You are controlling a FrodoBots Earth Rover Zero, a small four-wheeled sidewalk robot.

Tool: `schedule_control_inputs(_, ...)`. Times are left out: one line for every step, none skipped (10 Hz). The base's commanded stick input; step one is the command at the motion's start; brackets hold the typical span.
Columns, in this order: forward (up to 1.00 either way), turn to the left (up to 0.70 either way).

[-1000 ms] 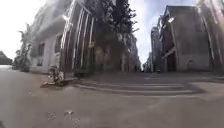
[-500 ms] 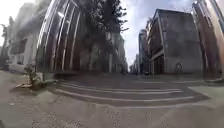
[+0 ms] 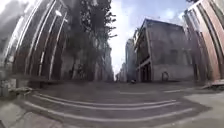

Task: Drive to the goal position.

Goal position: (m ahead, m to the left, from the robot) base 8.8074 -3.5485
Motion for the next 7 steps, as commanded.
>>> schedule_control_inputs(1.0, 0.06)
schedule_control_inputs(1.0, 0.06)
schedule_control_inputs(1.0, 0.06)
schedule_control_inputs(1.0, 0.06)
schedule_control_inputs(1.0, 0.06)
schedule_control_inputs(1.0, 0.06)
schedule_control_inputs(1.0, 0.06)
